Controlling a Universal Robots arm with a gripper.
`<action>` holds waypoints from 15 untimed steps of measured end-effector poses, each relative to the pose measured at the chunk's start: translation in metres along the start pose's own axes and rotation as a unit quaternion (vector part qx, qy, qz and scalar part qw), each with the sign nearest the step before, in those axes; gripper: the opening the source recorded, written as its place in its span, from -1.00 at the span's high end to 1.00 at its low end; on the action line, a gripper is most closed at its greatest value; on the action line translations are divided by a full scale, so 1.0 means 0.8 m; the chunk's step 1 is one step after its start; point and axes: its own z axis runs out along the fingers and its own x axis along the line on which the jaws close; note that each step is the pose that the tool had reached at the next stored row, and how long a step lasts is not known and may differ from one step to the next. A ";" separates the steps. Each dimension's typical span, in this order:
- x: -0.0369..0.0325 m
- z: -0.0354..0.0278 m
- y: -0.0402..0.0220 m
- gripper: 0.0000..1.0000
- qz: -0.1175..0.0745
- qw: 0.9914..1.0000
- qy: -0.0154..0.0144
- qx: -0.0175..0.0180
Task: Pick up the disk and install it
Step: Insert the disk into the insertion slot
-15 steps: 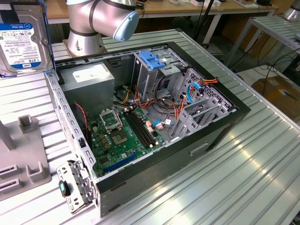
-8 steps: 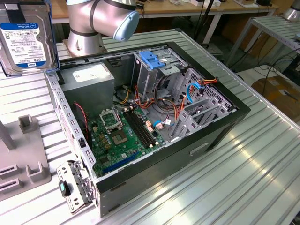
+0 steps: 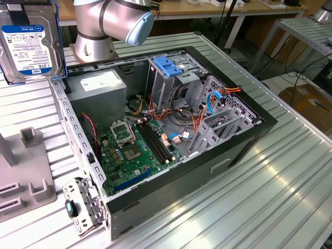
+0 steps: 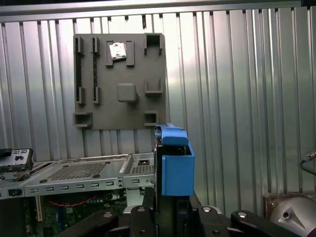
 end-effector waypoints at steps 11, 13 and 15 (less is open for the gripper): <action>-0.0022 0.0007 -0.0270 0.30 0.000 1.000 0.000 0.000; -0.0029 0.0010 -0.0350 0.30 0.000 1.000 0.000 0.000; -0.0033 0.0011 -0.0410 0.30 0.000 1.000 0.000 0.000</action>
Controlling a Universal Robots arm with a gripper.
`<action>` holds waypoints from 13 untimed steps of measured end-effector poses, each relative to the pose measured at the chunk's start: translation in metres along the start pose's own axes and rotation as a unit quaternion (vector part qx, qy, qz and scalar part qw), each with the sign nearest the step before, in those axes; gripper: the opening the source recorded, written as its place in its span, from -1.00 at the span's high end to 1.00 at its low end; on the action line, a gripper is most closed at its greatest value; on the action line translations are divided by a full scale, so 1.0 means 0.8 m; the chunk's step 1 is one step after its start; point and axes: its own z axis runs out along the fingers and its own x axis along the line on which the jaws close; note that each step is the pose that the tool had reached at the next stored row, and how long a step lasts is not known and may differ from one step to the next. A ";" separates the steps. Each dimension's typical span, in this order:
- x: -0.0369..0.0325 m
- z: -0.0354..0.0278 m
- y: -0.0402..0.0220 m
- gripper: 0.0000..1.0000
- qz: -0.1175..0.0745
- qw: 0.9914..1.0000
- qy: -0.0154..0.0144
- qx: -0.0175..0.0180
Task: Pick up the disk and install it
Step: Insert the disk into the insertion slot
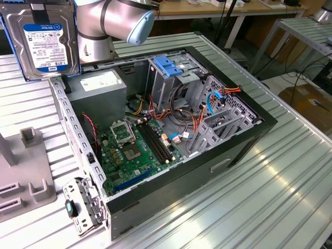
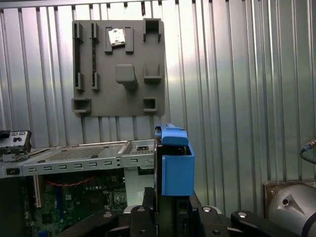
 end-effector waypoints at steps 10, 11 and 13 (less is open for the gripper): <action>-0.0027 0.0009 -0.0334 0.30 0.000 1.000 0.000 0.000; -0.0030 0.0010 -0.0367 0.30 0.000 1.000 0.000 0.000; -0.0035 0.0011 -0.0426 0.30 0.000 1.000 0.000 0.000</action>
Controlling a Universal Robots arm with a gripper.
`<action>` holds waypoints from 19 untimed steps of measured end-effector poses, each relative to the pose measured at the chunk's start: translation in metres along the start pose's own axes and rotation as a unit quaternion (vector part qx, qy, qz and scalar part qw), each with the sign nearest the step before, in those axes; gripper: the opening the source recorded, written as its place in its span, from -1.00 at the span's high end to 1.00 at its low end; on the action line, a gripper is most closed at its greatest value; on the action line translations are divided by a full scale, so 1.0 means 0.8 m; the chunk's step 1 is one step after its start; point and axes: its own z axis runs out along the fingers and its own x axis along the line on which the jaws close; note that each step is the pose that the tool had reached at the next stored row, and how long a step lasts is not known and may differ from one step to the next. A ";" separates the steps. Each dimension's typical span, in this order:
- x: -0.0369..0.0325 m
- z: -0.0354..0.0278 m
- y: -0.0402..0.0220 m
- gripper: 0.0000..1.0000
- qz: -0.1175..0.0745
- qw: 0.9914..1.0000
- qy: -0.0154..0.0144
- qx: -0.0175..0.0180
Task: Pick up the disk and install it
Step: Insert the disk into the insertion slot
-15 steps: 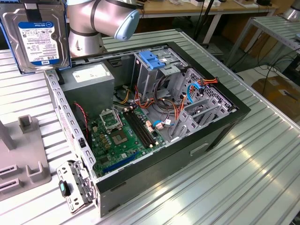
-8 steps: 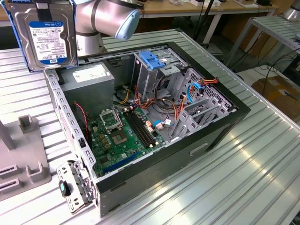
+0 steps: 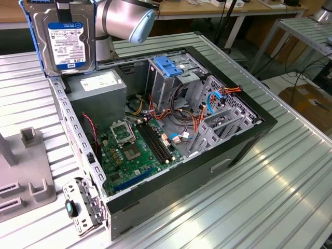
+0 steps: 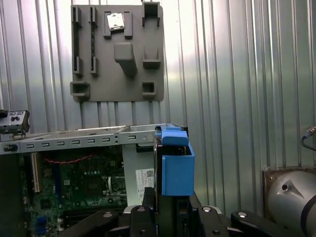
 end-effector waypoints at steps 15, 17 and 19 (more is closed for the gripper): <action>-0.0035 0.0011 -0.0431 0.30 0.000 1.000 0.000 0.000; -0.0039 0.0013 -0.0477 0.30 0.000 1.000 0.000 0.000; -0.0042 0.0014 -0.0523 0.30 0.000 1.000 0.000 0.000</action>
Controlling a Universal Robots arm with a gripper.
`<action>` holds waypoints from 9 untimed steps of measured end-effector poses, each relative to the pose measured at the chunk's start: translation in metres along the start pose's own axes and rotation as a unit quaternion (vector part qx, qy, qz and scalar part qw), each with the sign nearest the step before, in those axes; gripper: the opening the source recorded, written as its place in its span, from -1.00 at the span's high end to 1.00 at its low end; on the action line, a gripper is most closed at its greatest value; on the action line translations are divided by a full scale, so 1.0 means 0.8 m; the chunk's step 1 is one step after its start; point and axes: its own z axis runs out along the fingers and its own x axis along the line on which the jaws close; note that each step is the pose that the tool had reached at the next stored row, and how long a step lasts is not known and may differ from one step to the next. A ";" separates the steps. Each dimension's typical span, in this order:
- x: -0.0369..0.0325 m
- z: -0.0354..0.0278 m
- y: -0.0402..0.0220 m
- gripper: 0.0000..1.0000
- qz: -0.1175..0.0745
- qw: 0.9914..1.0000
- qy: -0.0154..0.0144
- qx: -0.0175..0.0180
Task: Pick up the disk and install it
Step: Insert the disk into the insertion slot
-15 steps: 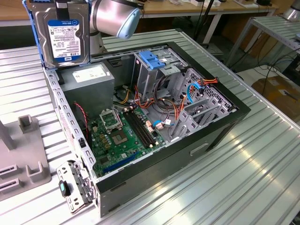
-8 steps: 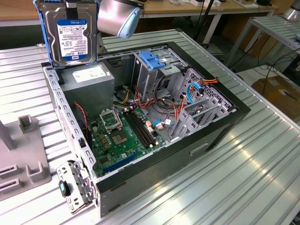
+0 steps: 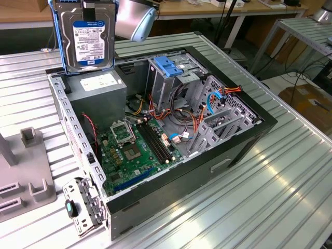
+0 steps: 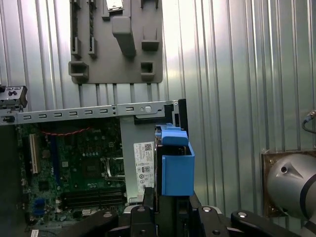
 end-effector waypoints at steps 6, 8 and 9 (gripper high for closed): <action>-0.0011 0.0003 -0.0138 0.30 0.000 1.000 0.000 0.000; -0.0014 0.0005 -0.0179 0.30 0.000 1.000 0.000 0.000; -0.0016 0.0005 -0.0202 0.30 0.000 1.000 0.000 0.000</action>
